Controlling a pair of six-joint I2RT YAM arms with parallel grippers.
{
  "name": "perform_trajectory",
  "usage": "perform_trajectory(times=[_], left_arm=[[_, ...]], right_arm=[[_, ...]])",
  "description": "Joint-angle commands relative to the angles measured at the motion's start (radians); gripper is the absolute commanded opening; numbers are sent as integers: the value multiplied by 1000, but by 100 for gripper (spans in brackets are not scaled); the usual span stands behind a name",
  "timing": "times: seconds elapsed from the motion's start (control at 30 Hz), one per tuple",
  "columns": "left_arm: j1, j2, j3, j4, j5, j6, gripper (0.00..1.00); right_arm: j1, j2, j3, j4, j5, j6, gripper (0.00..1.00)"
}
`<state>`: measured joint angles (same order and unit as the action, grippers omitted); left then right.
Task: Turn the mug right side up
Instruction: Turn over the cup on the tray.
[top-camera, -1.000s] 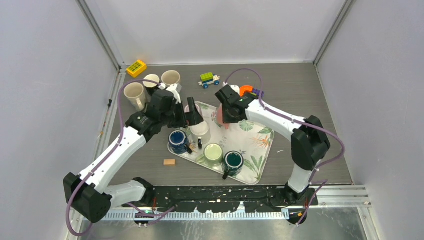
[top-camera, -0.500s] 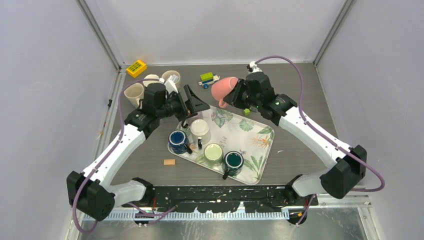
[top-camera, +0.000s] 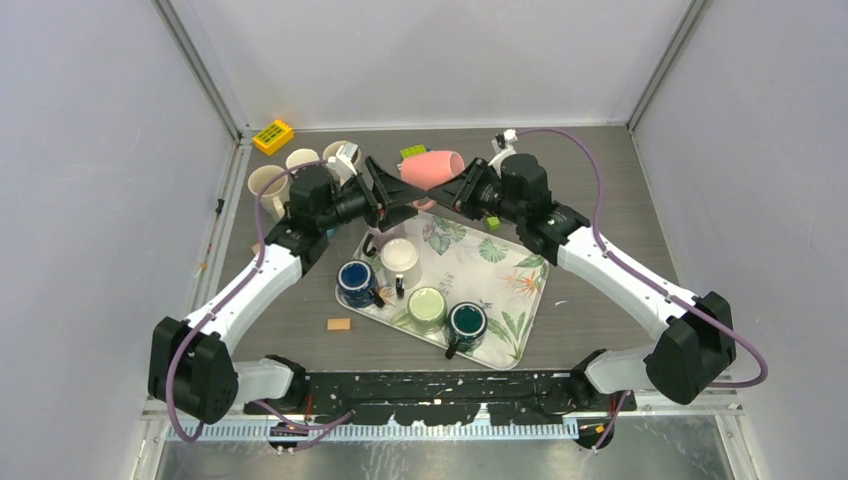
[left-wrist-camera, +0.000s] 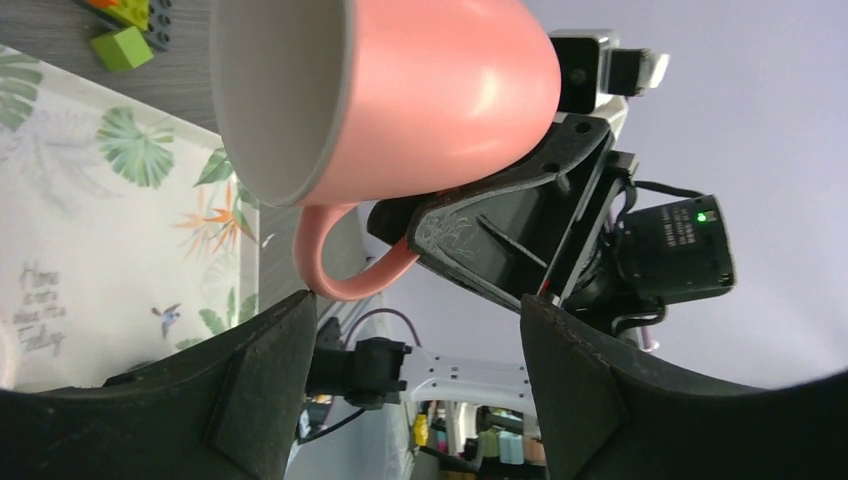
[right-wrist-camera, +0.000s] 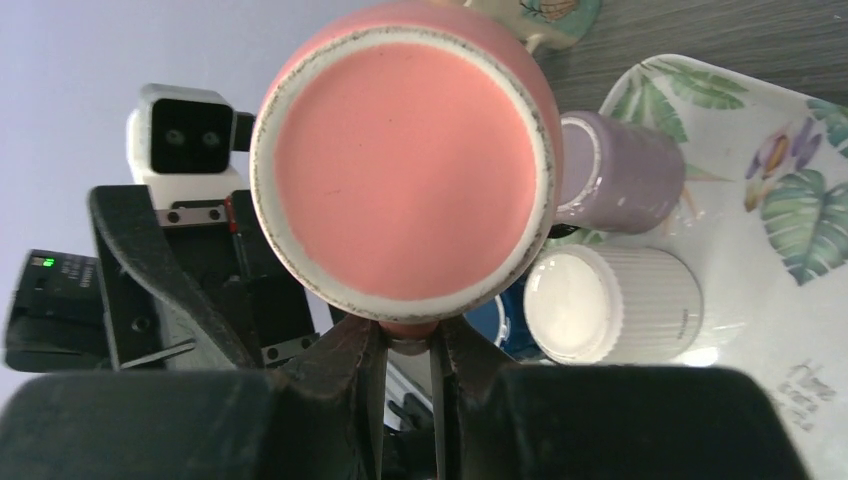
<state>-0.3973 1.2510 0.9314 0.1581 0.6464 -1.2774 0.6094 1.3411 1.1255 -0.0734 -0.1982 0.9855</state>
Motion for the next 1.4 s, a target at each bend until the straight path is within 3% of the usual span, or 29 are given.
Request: perform_trajectory(times=[0.0, 0.47, 0.73, 1.07, 1.23, 1.37], left_arm=[[11, -6, -7, 163, 44, -88, 74], [24, -9, -20, 218, 48, -134, 68], [30, 7, -37, 318, 53, -206, 55], [38, 3, -43, 376, 58, -245, 41], [39, 7, -40, 396, 65, -257, 27], [40, 7, -43, 397, 67, -257, 8]], right_arm=[[-10, -78, 1, 279, -58, 90, 1], [-19, -84, -40, 425, -110, 177, 1], [-19, -52, -63, 557, -173, 262, 1], [-19, -24, -74, 592, -216, 292, 1], [-19, -23, -88, 601, -220, 298, 1], [-19, -22, -90, 599, -227, 296, 1]])
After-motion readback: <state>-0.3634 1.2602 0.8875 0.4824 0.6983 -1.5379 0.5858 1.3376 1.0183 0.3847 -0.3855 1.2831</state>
